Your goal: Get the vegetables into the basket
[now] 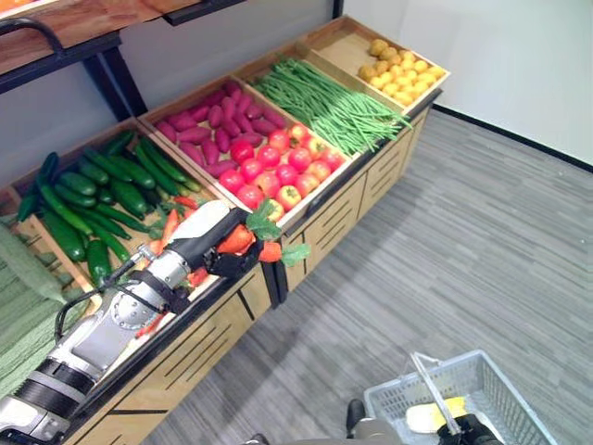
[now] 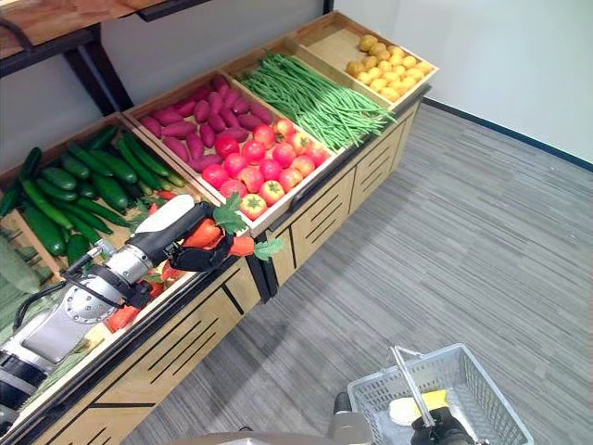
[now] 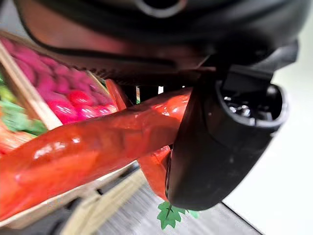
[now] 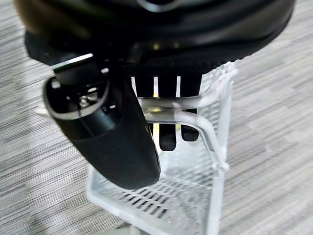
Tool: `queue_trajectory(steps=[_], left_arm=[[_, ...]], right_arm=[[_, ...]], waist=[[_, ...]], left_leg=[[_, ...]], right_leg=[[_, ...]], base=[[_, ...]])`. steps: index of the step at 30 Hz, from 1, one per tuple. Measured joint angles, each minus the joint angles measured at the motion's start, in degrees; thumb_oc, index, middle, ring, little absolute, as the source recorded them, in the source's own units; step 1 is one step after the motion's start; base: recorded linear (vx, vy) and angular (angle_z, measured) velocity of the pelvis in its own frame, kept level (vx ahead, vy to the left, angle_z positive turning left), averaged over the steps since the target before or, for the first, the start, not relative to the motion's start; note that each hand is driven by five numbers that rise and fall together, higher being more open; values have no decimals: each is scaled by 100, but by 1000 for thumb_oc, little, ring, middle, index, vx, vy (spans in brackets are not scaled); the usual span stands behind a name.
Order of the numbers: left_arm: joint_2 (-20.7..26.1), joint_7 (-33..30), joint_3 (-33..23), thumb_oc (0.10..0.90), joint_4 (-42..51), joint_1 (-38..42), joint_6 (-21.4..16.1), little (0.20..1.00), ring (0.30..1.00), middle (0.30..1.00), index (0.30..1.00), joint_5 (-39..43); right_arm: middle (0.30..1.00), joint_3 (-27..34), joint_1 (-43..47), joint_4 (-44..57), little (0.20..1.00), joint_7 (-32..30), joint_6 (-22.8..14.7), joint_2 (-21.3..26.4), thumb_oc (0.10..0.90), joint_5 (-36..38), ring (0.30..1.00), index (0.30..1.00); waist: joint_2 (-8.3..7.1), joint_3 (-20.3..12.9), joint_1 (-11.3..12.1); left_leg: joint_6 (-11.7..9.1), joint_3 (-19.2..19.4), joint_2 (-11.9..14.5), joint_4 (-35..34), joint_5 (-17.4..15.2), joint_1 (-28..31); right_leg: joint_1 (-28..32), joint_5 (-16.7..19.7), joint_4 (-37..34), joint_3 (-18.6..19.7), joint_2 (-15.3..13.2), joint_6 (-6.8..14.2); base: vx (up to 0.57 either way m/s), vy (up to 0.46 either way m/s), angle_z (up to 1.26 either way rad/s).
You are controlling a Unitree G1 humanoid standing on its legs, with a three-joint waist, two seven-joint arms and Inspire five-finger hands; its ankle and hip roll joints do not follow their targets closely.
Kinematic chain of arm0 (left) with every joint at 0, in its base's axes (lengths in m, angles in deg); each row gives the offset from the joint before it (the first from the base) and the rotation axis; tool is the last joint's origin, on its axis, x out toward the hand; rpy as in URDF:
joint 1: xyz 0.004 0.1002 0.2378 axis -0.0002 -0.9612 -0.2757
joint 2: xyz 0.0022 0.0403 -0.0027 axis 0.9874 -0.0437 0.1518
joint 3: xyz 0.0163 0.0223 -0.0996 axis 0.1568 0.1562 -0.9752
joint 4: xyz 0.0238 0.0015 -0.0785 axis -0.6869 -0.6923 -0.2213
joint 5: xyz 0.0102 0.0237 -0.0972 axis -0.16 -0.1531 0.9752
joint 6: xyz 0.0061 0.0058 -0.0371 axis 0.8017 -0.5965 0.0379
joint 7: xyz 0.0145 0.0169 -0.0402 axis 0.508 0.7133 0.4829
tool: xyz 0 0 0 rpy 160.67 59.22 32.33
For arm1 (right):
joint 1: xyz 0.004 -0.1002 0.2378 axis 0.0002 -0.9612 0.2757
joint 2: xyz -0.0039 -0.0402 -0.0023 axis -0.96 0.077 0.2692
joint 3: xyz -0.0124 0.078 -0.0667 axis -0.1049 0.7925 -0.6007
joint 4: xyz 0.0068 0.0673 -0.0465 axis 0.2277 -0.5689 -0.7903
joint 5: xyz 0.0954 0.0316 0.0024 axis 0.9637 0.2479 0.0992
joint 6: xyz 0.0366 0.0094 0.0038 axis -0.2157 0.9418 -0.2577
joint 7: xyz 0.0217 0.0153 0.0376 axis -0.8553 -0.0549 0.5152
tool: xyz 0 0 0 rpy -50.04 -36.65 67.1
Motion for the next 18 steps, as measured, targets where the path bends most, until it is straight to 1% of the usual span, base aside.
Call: queue_trajectory(steps=[2,4,5,6,7,8,9,10,11,12,13,14,15,16,17,18], left_arm=[[-99,3,27,400,-30,0,14,300,300,300,300,26],[-242,19,67,400,-33,1,26,300,300,300,300,32],[-287,21,118,400,-34,27,26,300,300,300,300,86],[-348,29,167,400,-34,30,29,300,300,300,300,122],[-391,25,168,400,-35,29,29,300,300,300,300,143],[-353,2,270,400,-64,-48,53,300,300,300,300,235],[-342,18,326,400,-61,-60,48,300,300,300,300,234],[-432,-29,312,400,-62,-62,4,300,300,300,300,240],[-425,-38,311,400,-64,-59,-21,300,300,300,300,240],[-423,-33,316,400,-62,-60,-27,300,300,300,300,237],[-421,-33,316,400,-63,-60,-33,300,300,300,300,237],[-422,-34,316,400,-61,-53,-50,300,300,300,300,237],[-420,-37,316,400,-61,-53,-71,300,300,300,300,237],[-403,-55,314,400,-55,-53,-97,300,300,300,300,238],[-375,-56,314,400,-32,-54,-97,300,300,300,300,240],[-309,-58,314,400,7,-56,-101,300,300,300,300,242]], right_arm=[[300,18,-58,17,300,-23,-2,18,400,4,300,300],[300,50,-80,23,300,-24,-9,35,400,16,300,300],[300,54,-60,28,300,-30,-10,48,400,18,300,300],[300,54,-56,66,300,-27,-10,128,400,19,300,300],[300,58,3,102,300,-24,-11,165,400,20,300,300],[300,-76,157,70,300,-18,-28,274,400,18,300,300],[300,-80,286,121,300,-30,-69,403,400,21,300,300],[300,-196,595,57,300,-87,-24,509,400,25,300,300],[300,-300,738,-30,300,-83,-26,506,400,25,300,300],[300,-303,881,-21,300,-69,-33,494,400,24,300,300],[300,-302,907,3,300,-77,-41,476,400,26,300,300],[300,-310,910,88,300,-79,-53,411,400,26,300,300],[300,-312,876,90,300,-77,-87,393,400,26,300,300],[300,-485,829,97,300,-89,-100,385,400,41,300,300],[300,-580,769,163,300,-60,-90,383,400,49,300,300],[300,-575,683,291,300,-75,-140,382,400,70,300,300]], waist=[[36,-34,-96],[92,-58,-142],[124,-52,-149],[185,-37,-138],[198,-35,-108],[40,16,310],[60,20,317],[116,-16,270],[82,5,323],[77,8,456],[82,8,465],[84,14,446],[86,13,461],[128,8,466],[150,1,485],[143,-2,505]], left_leg=[[-18,-3,46,44,15,-52],[-13,-10,101,126,20,-90],[-12,-25,158,296,21,-158],[6,-85,226,576,41,-264],[-23,-224,249,812,64,-339],[-140,-1650,110,1325,126,-498],[-359,-2176,25,1157,-24,-515],[-475,-3117,-227,630,-174,-671],[-464,-3797,-416,313,-208,-692],[-446,-4282,-494,-156,-174,-702],[-423,-4289,-463,-209,-150,-812],[-461,-4374,-433,-200,-34,-1021],[-456,-4442,-431,-182,-17,-1067],[-404,-4359,-461,128,-50,-1193],[-242,-4292,-526,328,-133,-1184],[-143,-4129,-619,409,-53,-1181]], right_leg=[[-37,-52,-13,-6,42,24],[-60,-68,-4,16,77,-5],[-75,-76,-8,44,106,-29],[-85,-90,4,79,139,-94],[-159,-164,94,126,161,-214],[-214,-34,196,835,108,-459],[-195,44,86,995,121,-426],[-109,324,-333,1207,127,-384],[-101,412,-482,1396,133,-336],[-84,436,-687,1619,186,-356],[-42,489,-785,1663,208,-380],[18,488,-785,1753,263,-372],[51,483,-792,1799,289,-365],[81,460,-807,1865,348,-333],[104,445,-773,1982,346,-311],[101,392,-764,2068,235,-237]], base=[[-17,-185,-5],[-36,-196,-11],[-25,-244,-19],[-22,-193,-23],[-4,-120,-116],[41,7,-130],[84,13,-147],[115,14,-78],[105,36,-104],[98,58,-99],[68,50,-91],[88,113,-57],[90,152,-74],[132,235,-83],[97,227,-107],[90,248,-90]])
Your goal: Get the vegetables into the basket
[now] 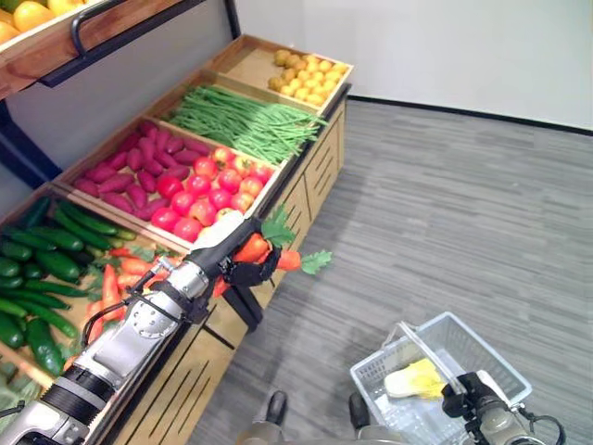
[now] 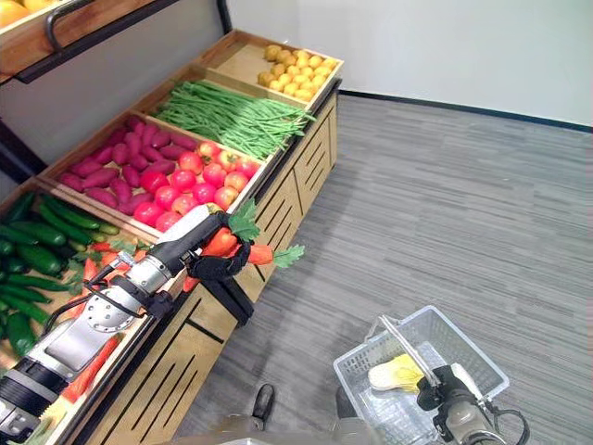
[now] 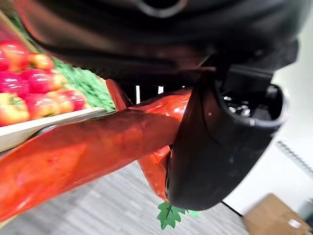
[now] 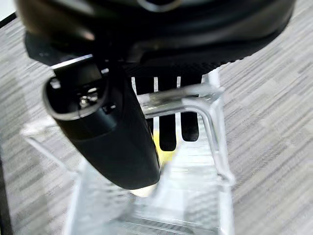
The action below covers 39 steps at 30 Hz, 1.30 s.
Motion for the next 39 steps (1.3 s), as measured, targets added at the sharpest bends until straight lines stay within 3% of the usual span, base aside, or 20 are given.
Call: queue_trajectory(steps=[3,6,7,12,13,14,15,17,18,19,22,29,32,35,39], left_arm=[[162,7,0,400,109,1,0,300,300,300,300,5],[328,11,-1,400,149,-1,-1,300,300,300,300,65],[372,14,0,400,168,2,-2,300,300,300,300,101],[385,36,0,400,139,4,-5,300,300,300,300,130],[386,39,0,400,141,6,-5,300,300,300,300,130],[377,43,0,400,141,0,-5,300,300,300,300,130],[374,73,-1,400,147,0,-6,300,300,300,300,129],[465,85,-10,400,141,-2,-2,300,300,300,300,130],[547,98,-11,400,142,-23,0,300,300,300,300,132],[702,99,-65,400,140,-119,10,300,300,300,300,161],[589,152,-150,400,154,-270,11,300,300,300,300,167],[301,205,-172,400,176,-321,9,300,300,300,300,181],[277,213,-140,400,192,-320,7,300,300,300,300,204],[-7,210,247,400,191,-54,10,300,300,300,300,227],[-229,218,610,400,212,254,-6,300,300,300,300,226]], right_arm=[[300,21,-244,164,300,8,-65,-61,400,0,300,300],[300,58,-377,254,300,17,-44,-218,400,1,300,300],[300,57,-410,402,300,19,-40,-238,400,1,300,300],[300,55,-244,560,300,40,-22,-357,400,-6,300,300],[300,55,-220,583,300,41,-7,-380,400,-6,300,300],[300,54,-222,563,300,44,-5,-394,400,-6,300,300],[300,58,-223,474,300,52,4,-394,400,-7,300,300],[300,62,-274,390,300,71,23,-388,400,-15,300,300],[300,63,-286,400,300,83,21,-382,400,-38,300,300],[300,61,-250,475,300,78,13,-371,400,-73,300,300],[300,51,-214,709,300,116,65,-254,400,-133,300,300],[300,51,-142,1624,300,160,60,212,400,-147,300,300],[300,47,-114,2023,300,143,59,413,400,-122,300,300],[300,-103,153,2443,300,142,53,683,400,17,300,300],[300,-438,438,2706,300,158,11,735,400,166,300,300]], waist=[[-169,-9,-187],[-327,-18,-198],[-331,-19,-191],[-460,22,-203],[-470,40,-184],[-452,50,-152],[-415,70,-99],[-373,103,38],[-393,98,115],[-489,88,238],[-364,86,208],[-244,33,78],[-147,-24,38],[71,-162,-30],[138,-205,-54]], left_leg=[[367,424,-329,-294,292,223],[586,873,-618,-471,331,470],[682,1023,-671,-523,344,487],[828,1691,-812,-625,383,572],[867,1870,-735,-633,371,568],[886,1922,-647,-639,378,573],[890,1935,-532,-637,375,589],[883,1949,-322,-639,373,638],[826,1985,-293,-641,362,680],[708,2124,-349,-643,310,749],[539,2173,-231,-645,351,757],[232,2225,194,-646,397,760],[211,2231,247,-646,410,745],[209,2247,253,-646,412,726],[209,2248,273,-645,413,728]], right_leg=[[-10,-65,2,-173,-447,150],[-133,199,182,101,-739,508],[-228,311,203,100,-775,635],[-518,576,217,80,-843,705],[-609,650,284,-220,-804,705],[-646,476,470,-525,-756,718],[-619,191,842,-1017,-729,683],[-266,-231,1172,-1514,-776,750],[-38,-254,972,-1551,-834,755],[294,-159,420,-1408,-887,753],[518,-130,-20,-1421,-770,658],[438,-222,-48,-1365,-358,476],[404,-212,-48,-1322,-302,436],[372,-154,-47,-1270,-283,356],[368,-132,-46,-1235,-253,327]], base=[[46,285,-50],[-47,267,-63],[-83,207,-77],[-88,120,-68],[-73,51,-55],[-61,35,-43],[-29,21,-22],[1,-29,-16],[56,-76,-41],[67,-66,-44],[44,-110,-19],[23,-129,-11],[6,-77,-5],[1,-51,-5],[11,-30,-5]])
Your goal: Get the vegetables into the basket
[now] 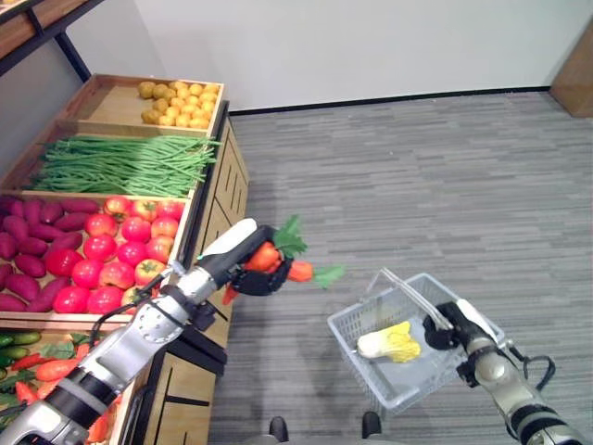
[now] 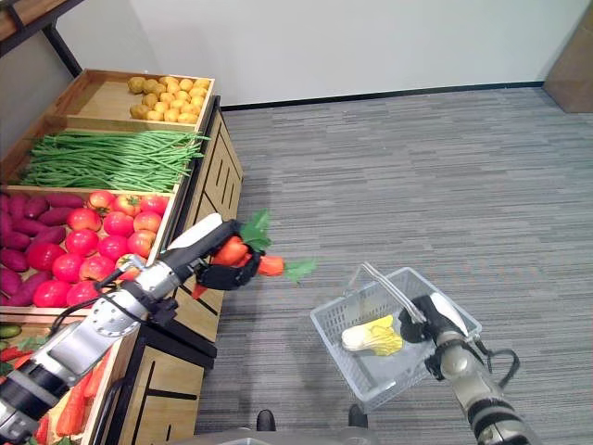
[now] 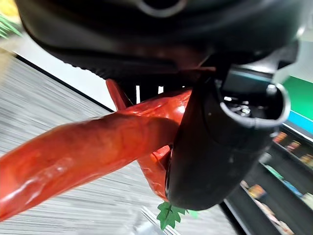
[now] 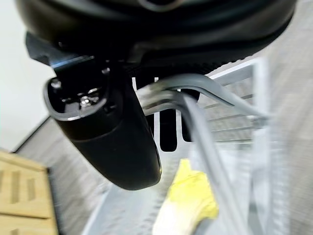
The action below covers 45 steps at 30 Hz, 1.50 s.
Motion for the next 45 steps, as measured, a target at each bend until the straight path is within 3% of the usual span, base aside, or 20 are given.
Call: queue_trajectory(steps=[4,14,17,22,38,39,40,45], left_arm=[[-107,4,437,400,-55,391,1,300,300,300,300,-72],[-546,-8,1082,400,-948,948,33,300,300,300,300,-793],[-699,-16,1129,400,-1347,984,76,300,300,300,300,-1217],[-714,-66,1713,400,-1777,1335,97,300,300,300,300,-2253],[-1356,-589,1717,400,-2789,1331,323,300,300,300,300,-3353],[-1396,-604,1717,435,-2864,1329,359,349,349,349,349,-3398],[-1450,-661,1717,900,-2959,1329,407,1000,1000,1000,1000,-3469],[-1502,-823,1692,900,-3120,1326,531,1000,1000,1000,1000,-3833]], right_arm=[[300,-180,50,566,300,35,-16,3,400,193,300,300],[300,-464,587,835,300,34,-2,-194,400,680,300,300],[300,-657,673,1109,300,50,0,-271,400,806,300,300],[300,-917,726,1327,300,77,13,-465,400,1071,300,300],[300,-1505,725,2843,300,303,20,-635,400,2156,300,300],[300,-1546,725,2916,300,357,20,-622,400,2213,300,300],[300,-1580,726,2993,300,420,19,-612,400,2258,300,300],[300,-1762,726,3062,300,543,20,-596,400,2286,300,300]], waist=[[13,-2,-21],[28,2,-119],[28,2,-138],[28,2,-142],[11,0,-154],[7,-1,-155],[4,-1,-154],[-13,0,-148]], left_leg=[[0,22,7,0,0,3],[0,139,10,0,0,56],[0,155,14,-1,0,70],[0,162,13,-1,0,73],[0,164,15,-2,0,74],[0,164,15,-2,0,75],[0,171,15,-2,0,75],[0,190,15,-2,0,76]], right_leg=[[-14,3,1,49,5,-3],[-25,25,2,129,11,-10],[-22,32,2,142,15,-17],[-23,42,4,145,14,-12],[-25,47,30,149,30,-13],[-25,47,30,149,30,-13],[-29,47,30,157,29,-13],[-43,50,30,179,34,-9]], base=[[9,-14,-6],[5,5,-5],[-2,9,-3],[0,0,0],[0,0,0],[0,0,0],[0,0,0],[0,0,0]])
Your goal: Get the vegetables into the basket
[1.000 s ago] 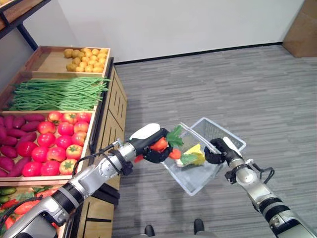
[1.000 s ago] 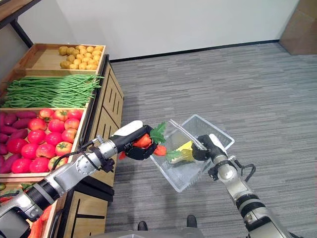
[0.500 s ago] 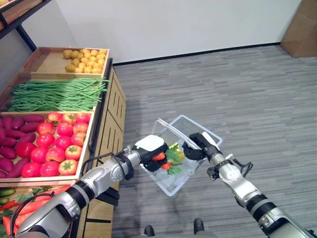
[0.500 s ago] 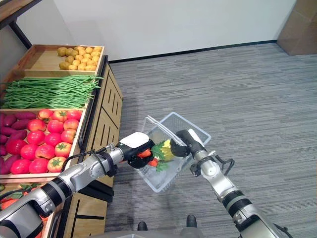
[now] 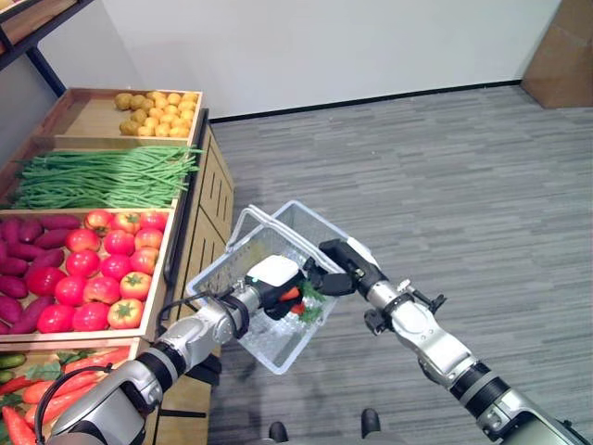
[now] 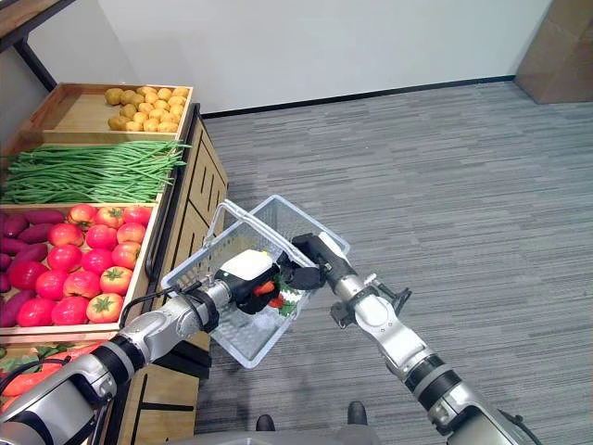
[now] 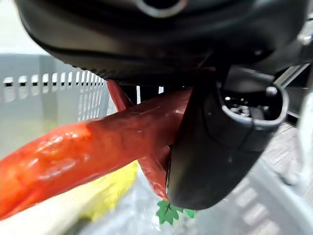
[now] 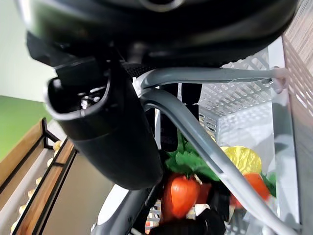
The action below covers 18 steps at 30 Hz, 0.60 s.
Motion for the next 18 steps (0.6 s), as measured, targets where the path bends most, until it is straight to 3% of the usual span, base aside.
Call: queue_trajectory(steps=[8,13,17,18], left_arm=[[-23,-87,-137,900,-152,-190,80,1000,1000,1000,1000,-175],[-19,-88,-262,900,-98,-338,75,1000,1000,1000,1000,-171],[-25,-93,-760,900,314,-785,47,1000,1000,1000,1000,-47],[-67,-100,-1276,900,827,-1339,16,1000,1000,1000,1000,359]], right_arm=[[300,-52,-7,-7,300,76,9,249,400,-36,300,300],[300,18,-68,-173,300,53,25,277,400,-104,300,300],[300,204,-220,-348,300,43,26,243,400,-169,300,300],[300,530,-516,-364,300,35,26,171,400,-289,300,300]], waist=[[-32,-1,-1],[-137,7,0],[-172,10,11],[-172,10,41]], left_leg=[[0,27,7,0,0,0],[0,5,18,0,0,14],[0,-27,22,0,0,17],[0,-52,22,0,0,17]], right_leg=[[-12,12,0,25,-3,6],[18,14,-1,-2,0,3],[42,12,-1,-44,0,4],[54,9,-3,-69,-1,1]], base=[[-2,-4,-2],[0,0,0],[3,-13,3],[7,-16,10]])
